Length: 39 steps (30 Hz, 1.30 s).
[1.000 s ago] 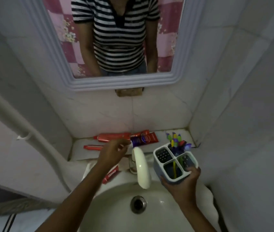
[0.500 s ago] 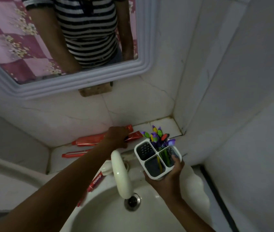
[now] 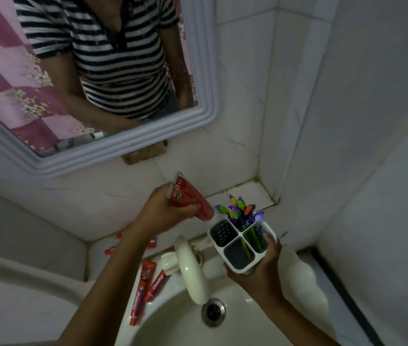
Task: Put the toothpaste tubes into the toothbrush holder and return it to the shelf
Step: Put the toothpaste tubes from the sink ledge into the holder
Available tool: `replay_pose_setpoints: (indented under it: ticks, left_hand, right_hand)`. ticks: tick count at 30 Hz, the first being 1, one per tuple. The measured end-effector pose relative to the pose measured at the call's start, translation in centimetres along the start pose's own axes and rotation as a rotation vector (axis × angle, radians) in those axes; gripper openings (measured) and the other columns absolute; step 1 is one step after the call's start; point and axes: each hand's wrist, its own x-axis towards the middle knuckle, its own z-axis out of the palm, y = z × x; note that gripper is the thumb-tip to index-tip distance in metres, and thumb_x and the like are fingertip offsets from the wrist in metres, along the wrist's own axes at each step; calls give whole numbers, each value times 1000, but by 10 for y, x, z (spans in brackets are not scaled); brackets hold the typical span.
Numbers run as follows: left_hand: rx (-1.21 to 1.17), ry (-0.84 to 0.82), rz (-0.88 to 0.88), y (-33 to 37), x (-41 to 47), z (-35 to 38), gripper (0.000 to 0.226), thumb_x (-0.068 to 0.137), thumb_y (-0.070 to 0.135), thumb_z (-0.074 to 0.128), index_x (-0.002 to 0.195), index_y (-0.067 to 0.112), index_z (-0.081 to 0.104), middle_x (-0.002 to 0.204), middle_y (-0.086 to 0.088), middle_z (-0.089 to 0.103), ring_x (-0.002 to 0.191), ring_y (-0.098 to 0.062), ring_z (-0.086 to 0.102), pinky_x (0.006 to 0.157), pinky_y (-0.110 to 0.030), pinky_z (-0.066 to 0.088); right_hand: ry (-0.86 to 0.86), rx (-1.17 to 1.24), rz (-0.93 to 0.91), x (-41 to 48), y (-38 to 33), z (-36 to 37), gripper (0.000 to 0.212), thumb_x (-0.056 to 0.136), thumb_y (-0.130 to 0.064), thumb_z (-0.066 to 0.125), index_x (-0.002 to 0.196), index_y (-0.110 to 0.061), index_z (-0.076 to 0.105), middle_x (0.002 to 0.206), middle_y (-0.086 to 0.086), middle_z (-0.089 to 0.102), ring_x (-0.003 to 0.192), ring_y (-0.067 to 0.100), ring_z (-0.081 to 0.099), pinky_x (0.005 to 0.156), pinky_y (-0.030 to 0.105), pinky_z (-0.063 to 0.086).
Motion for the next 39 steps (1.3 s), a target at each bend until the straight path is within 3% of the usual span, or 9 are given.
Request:
replay_pose_setpoints:
  ticks: [5,9,14,18,22,25,32,36,39]
  left_hand:
    - [383,-182,11,20,1,37,35,57,40,84,86,26,71,89,6,72,81,-13,69,74,-34,59]
    - [801,-284,164,13,7,59,32,78,44,69,104,26,68,106,2,69,100,-19,64,79,-37,55]
    - [576,-249,84,-3,13,39,14,71,44,71,80,33,72,86,12,73,74,-5,63,70,-29,53]
    - [422,-85,-92,-40,20,6,10,80,40,68,88,37,72,100,10,72,90,-10,66,81,-28,51]
    - [919,-4,-179,-95,21,-3,40,89,33,62,128,24,58,134,1,60,120,-21,58,97,-35,48]
    - [1149,-118,-91,-122,23,3,31,93,28,53,120,18,62,122,-5,66,112,-23,64,90,-34,52]
    - [1024,42,66,-125,23,-4,25,90,3,58,111,3,71,110,-21,72,106,-38,67,90,-48,55]
    - [826,343,101,-75,14,-20,19,95,15,54,101,11,72,87,-16,76,79,-36,72,67,-35,54]
    - [578,488,249,-23,-2,-21,15,93,11,60,104,11,71,86,-12,77,75,-28,73,69,-33,57]
  right_hand:
    - [8,22,14,1,-4,-1,132,51,-33,103,158,-24,26,153,14,38,137,26,59,103,52,59]
    - [4,7,20,1,-5,-3,131,51,-41,101,157,-27,25,151,11,38,135,28,59,102,52,59]
    - [12,-50,-9,1,0,-2,130,52,-44,99,155,-12,27,150,17,37,132,33,59,99,51,61]
    - [31,-39,-42,1,-1,-1,134,49,-40,99,156,-41,19,151,16,36,133,32,59,102,41,59]
    - [22,-40,-26,1,6,0,138,46,-36,102,156,-45,19,153,12,35,134,25,59,101,40,60]
    - [1,-33,27,0,9,0,138,47,-42,103,157,-42,20,154,10,36,135,23,59,100,43,61]
    - [-12,-64,37,-1,9,-1,139,50,-42,102,159,-22,18,157,14,33,140,27,55,101,45,60]
    - [-29,-80,51,-2,0,-2,137,52,-39,98,157,-21,11,155,23,36,139,34,53,104,48,59]
    - [-51,-63,100,-4,-7,-3,139,53,-43,94,159,-14,8,154,25,37,139,34,53,105,50,58]
